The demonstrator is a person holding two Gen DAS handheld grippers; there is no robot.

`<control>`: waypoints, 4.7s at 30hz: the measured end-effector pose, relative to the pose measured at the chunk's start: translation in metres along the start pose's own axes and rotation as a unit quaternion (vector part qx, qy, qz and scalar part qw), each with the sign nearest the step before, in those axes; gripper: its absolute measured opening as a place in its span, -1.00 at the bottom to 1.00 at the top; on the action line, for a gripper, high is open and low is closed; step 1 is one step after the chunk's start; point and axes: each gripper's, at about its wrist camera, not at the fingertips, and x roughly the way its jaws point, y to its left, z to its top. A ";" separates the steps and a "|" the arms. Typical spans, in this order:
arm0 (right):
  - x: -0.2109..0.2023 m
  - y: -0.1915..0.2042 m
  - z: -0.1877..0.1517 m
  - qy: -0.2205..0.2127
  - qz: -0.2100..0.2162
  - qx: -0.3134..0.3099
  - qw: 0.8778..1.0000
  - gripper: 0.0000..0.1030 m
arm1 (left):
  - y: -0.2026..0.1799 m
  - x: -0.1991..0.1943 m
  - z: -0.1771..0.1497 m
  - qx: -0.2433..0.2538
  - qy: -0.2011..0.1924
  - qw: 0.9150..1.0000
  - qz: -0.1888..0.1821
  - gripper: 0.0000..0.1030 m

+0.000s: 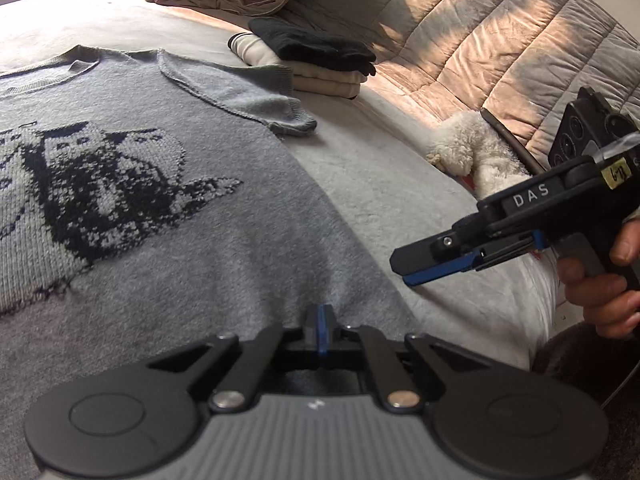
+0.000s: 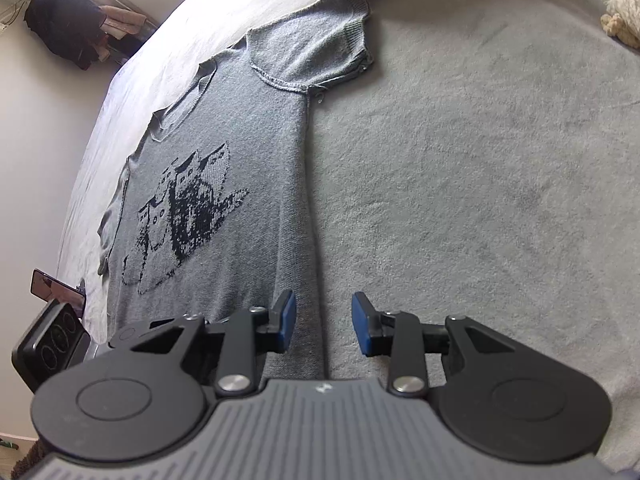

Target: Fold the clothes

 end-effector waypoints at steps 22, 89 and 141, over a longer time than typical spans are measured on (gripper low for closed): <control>0.034 0.057 -0.025 -0.022 -0.103 -0.152 0.983 -0.51 | 0.047 -0.119 -0.042 -0.088 -0.051 0.984 0.143 -0.88; -0.029 0.040 -0.095 0.059 -0.130 -0.140 0.980 -0.74 | 0.116 -0.272 -0.139 -0.212 0.029 0.948 0.235 -0.44; 0.040 0.003 0.083 -0.190 0.048 0.039 0.980 -0.56 | 0.283 -0.232 -0.004 -0.317 -0.254 0.838 0.364 -0.35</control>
